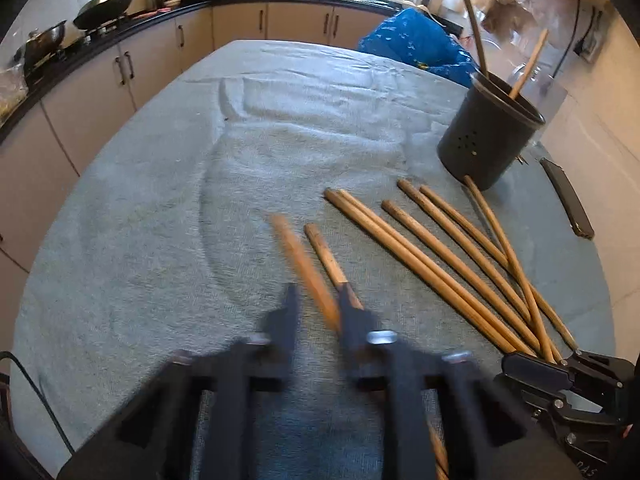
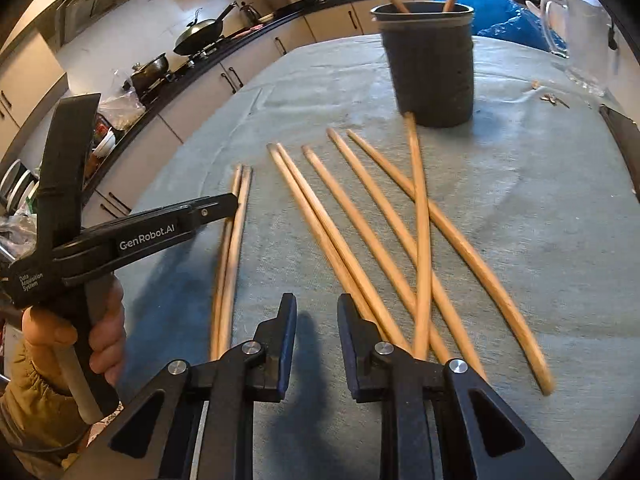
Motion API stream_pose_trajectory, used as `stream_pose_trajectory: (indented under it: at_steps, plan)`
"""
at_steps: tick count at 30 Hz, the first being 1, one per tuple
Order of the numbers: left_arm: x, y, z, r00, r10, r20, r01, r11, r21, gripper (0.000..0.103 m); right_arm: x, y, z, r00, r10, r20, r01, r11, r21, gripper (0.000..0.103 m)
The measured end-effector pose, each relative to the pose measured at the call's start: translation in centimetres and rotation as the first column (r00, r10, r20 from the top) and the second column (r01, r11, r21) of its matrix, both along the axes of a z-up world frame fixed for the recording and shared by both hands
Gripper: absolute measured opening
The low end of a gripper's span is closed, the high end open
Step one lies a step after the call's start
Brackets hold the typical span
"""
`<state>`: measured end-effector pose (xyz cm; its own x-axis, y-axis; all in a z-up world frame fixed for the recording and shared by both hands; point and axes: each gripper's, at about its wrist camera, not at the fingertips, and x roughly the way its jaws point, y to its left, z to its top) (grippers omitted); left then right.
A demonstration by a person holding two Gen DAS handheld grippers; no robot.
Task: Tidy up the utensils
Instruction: 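Lower the right gripper back to the chopsticks on the table, then grasp another wooden chopstick upright with the right gripper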
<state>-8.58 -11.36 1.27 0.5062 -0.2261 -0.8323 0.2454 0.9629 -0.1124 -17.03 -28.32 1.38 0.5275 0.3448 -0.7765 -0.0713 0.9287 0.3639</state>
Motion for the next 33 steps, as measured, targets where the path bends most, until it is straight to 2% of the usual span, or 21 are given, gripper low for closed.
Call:
stream_pose_trajectory:
  at_steps: [6,10,12,14,18,20,24,29,31,33]
  plan:
    - [-0.7,1.3,0.0,1.000,-0.030,0.007,0.030,1.000,-0.005,0.012,-0.4,1.2,-0.3,0.999,0.032,0.009,-0.032,0.999,0.008,0.032]
    - [-1.5,2.3,0.2,0.999,-0.040,0.031,0.038,0.998,0.051,0.013,0.5,3.1,0.0,0.998,0.060,0.014,-0.061,0.998,0.013,0.033]
    - [-1.8,2.8,0.3,0.998,-0.048,0.032,0.046,0.997,0.064,0.013,1.1,4.1,0.2,0.997,0.081,0.019,-0.081,0.997,-0.001,0.037]
    - [-1.9,3.7,0.5,0.999,-0.051,0.017,0.049,0.997,0.062,0.013,2.2,5.4,0.2,0.993,0.115,0.011,-0.115,0.993,-0.027,0.041]
    - [-1.4,5.1,0.6,1.000,-0.012,-0.001,0.012,0.998,0.061,0.016,4.9,7.3,0.0,0.989,0.147,-0.006,-0.147,0.986,-0.075,0.041]
    - [-1.1,5.6,0.4,1.000,0.010,-0.004,-0.010,0.997,0.070,0.019,6.4,8.1,0.2,0.987,0.160,-0.014,-0.160,0.980,-0.118,0.041]
    - [-0.7,6.2,0.2,1.000,0.017,-0.012,-0.016,0.999,0.043,0.021,8.8,9.7,0.1,0.982,0.187,-0.037,-0.191,0.958,-0.213,0.041]
    - [-0.9,7.2,0.1,1.000,0.016,-0.012,-0.016,1.000,-0.009,0.021,11.4,11.8,0.0,0.970,0.225,-0.087,-0.241,0.905,-0.350,0.037]
    - [-0.9,7.4,0.0,1.000,0.022,-0.013,-0.023,0.999,-0.025,0.021,12.5,12.4,-0.1,0.966,0.233,-0.109,-0.257,0.892,-0.372,0.036]
    - [-1.1,7.0,0.0,1.000,0.019,0.001,-0.019,1.000,-0.010,0.021,13.7,12.6,-0.1,0.965,0.228,-0.132,-0.262,0.891,-0.371,0.032]
